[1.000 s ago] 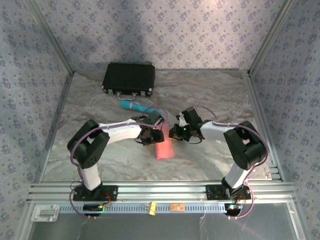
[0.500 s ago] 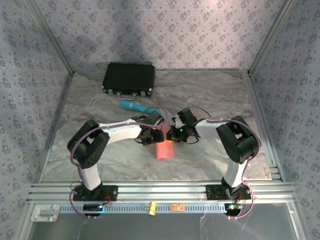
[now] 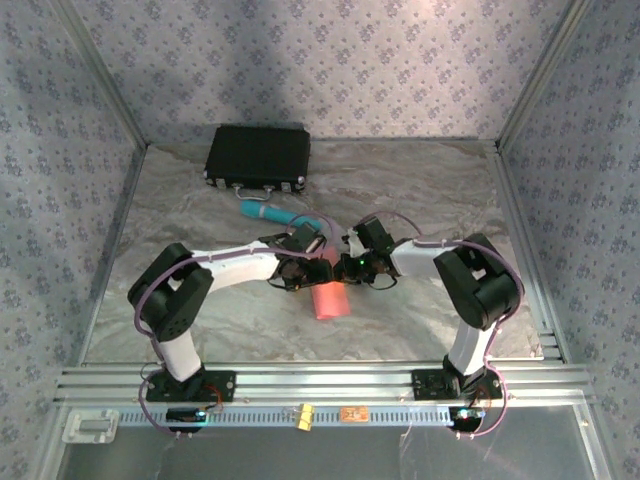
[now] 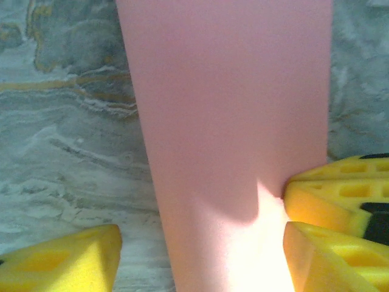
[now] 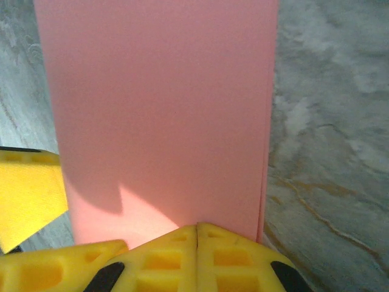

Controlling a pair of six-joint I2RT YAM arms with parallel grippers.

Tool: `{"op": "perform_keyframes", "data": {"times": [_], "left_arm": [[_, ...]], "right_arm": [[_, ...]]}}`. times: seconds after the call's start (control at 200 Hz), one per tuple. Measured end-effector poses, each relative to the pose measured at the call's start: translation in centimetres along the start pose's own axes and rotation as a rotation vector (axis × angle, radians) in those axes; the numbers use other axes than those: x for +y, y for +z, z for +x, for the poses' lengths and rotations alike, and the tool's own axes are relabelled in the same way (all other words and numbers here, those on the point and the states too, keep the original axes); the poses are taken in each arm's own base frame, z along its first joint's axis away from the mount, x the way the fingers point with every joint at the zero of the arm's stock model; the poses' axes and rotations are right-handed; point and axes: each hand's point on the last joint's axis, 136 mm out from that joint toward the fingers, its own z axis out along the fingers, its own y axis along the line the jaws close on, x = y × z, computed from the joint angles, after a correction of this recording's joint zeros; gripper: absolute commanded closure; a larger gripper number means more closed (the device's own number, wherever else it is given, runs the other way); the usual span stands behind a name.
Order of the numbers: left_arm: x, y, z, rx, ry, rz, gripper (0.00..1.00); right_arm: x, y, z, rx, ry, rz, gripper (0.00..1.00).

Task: Fold a paper plane with a square sheet of paper (pick it up from the middle)
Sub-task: Hold the square sheet of paper at the center of the table, then first fold the square sheet of paper in half at the center of the table.

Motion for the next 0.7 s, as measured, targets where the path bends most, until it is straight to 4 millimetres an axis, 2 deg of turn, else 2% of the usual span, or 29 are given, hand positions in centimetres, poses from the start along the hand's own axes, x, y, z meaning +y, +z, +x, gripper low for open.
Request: {"op": "perform_keyframes", "data": {"times": [0.115, 0.205, 0.365, 0.515, 0.625, 0.7], "left_arm": [[-1.3, -1.6, -0.9, -0.051, 0.022, 0.063, 0.19], [-2.6, -3.3, -1.8, -0.098, 0.032, 0.123, 0.20], [-4.2, -5.1, -2.6, -0.147, 0.045, 0.229, 0.48], [-3.9, -4.6, -2.6, -0.117, 0.016, 0.293, 0.78], [-5.0, -4.5, -3.0, -0.087, 0.000, 0.392, 1.00], [-6.2, -4.3, -3.1, -0.071, 0.017, 0.457, 1.00]], "right_arm": [[-0.8, -0.7, -0.1, -0.028, 0.007, 0.030, 1.00], [-1.5, -1.3, -0.2, -0.048, 0.020, 0.050, 1.00], [-3.3, -2.7, -0.4, -0.090, 0.067, 0.085, 1.00], [-4.5, -3.6, -0.5, -0.114, 0.106, 0.082, 1.00], [-4.5, -3.7, -0.6, -0.114, 0.110, 0.073, 1.00], [-4.5, -3.7, -0.6, -0.113, 0.111, 0.073, 1.00]]}}
